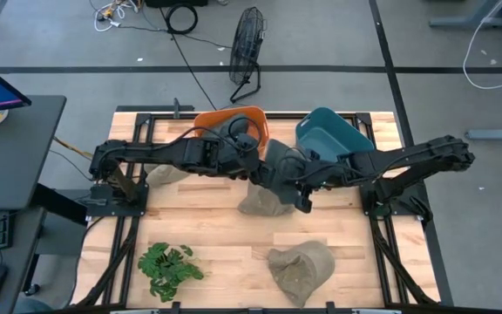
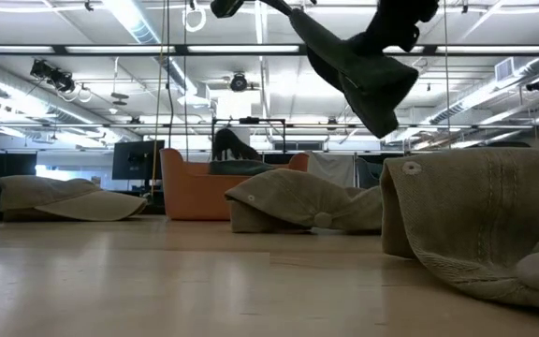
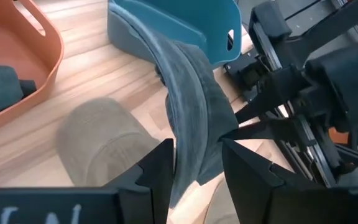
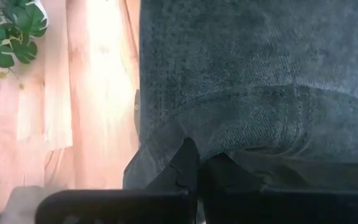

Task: Pick & Place hat
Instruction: Put the blue cap into the orange bin

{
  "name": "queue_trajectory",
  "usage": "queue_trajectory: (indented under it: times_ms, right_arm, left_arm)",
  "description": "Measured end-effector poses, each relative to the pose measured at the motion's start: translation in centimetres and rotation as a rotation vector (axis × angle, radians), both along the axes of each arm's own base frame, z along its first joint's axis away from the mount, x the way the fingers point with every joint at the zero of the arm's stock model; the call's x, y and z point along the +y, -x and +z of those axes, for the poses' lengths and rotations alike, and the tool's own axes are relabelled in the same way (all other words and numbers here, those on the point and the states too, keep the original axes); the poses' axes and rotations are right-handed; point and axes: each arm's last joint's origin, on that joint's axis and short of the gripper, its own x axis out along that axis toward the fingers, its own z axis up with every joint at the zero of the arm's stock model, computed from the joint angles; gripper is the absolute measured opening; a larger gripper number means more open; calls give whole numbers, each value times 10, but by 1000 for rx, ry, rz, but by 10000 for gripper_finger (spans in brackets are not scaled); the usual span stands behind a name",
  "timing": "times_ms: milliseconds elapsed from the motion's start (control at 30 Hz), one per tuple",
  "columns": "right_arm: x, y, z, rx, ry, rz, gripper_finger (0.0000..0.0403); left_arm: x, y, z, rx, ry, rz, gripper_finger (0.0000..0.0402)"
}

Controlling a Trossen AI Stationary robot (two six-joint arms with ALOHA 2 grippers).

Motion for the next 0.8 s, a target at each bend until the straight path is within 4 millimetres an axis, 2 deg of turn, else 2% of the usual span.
queue_trajectory:
  times_ms: [200,300,433,500,800]
  right_arm:
    - [1,-7,7,-87,61,56,2]
    - [1,-8,9,-112,78,70,2]
    - [1,-9,9,-114,84,62,9]
    - [1,-9,9,-116,79,50,22]
    - [1,-7,7,-94,44,25,118]
  left_arm:
    - [0,0,0,11,-31,-23,127]
    - [0,0,0,13,-39,-27,97]
    - [0,-1,1,3,-40,-26,37]
    - [0,-1,1,-4,-46,-19,15]
    - [2,4,-2,48,-70,49,12]
